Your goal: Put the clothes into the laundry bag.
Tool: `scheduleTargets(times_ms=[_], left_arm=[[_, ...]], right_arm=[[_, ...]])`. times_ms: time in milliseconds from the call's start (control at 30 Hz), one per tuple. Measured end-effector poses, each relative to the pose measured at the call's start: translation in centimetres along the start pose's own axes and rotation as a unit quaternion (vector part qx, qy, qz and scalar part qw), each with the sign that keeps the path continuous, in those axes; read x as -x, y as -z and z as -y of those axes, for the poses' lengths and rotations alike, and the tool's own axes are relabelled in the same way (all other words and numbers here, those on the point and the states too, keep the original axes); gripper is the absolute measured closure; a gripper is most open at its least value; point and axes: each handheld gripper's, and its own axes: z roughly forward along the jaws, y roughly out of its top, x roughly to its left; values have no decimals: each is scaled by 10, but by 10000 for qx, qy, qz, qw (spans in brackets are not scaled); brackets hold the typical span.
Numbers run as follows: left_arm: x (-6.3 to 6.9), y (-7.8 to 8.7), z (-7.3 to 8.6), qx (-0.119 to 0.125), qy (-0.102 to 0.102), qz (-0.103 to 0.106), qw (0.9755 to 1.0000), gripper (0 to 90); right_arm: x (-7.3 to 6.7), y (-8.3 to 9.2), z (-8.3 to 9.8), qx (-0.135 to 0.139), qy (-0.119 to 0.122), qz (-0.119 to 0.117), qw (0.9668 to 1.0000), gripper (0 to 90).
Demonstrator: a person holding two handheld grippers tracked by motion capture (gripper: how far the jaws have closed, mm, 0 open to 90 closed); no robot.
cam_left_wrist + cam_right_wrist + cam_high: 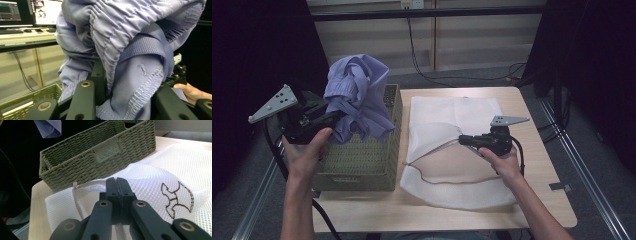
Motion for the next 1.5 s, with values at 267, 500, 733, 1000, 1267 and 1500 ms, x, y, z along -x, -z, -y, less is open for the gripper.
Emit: scheduleTargets(times_ms=[267, 500, 733, 1000, 1267, 1500], left_arm=[[12, -16, 2, -123, -4, 167, 9998, 693], [19, -25, 3, -150, 24, 311, 9994, 693], [34, -36, 3, -172, -36, 484, 9987, 693], [51, -50, 5, -260, 56, 830, 9962, 693], [74, -73, 18, -630, -45, 1124, 9917, 693], [87, -86, 28, -801, -87, 1218, 9893, 692]], right_arm=[[0, 1, -1, 12, 9, 1, 10000, 896], [-1, -1, -1, -7, 20, -13, 10000, 896], [0, -1, -2, -2, 11, -30, 10000, 896], [1, 2, -3, 129, -122, -115, 9998, 896], [0, 1, -6, 116, -97, -164, 9998, 896], [1, 2, -4, 94, -79, -121, 9999, 896]])
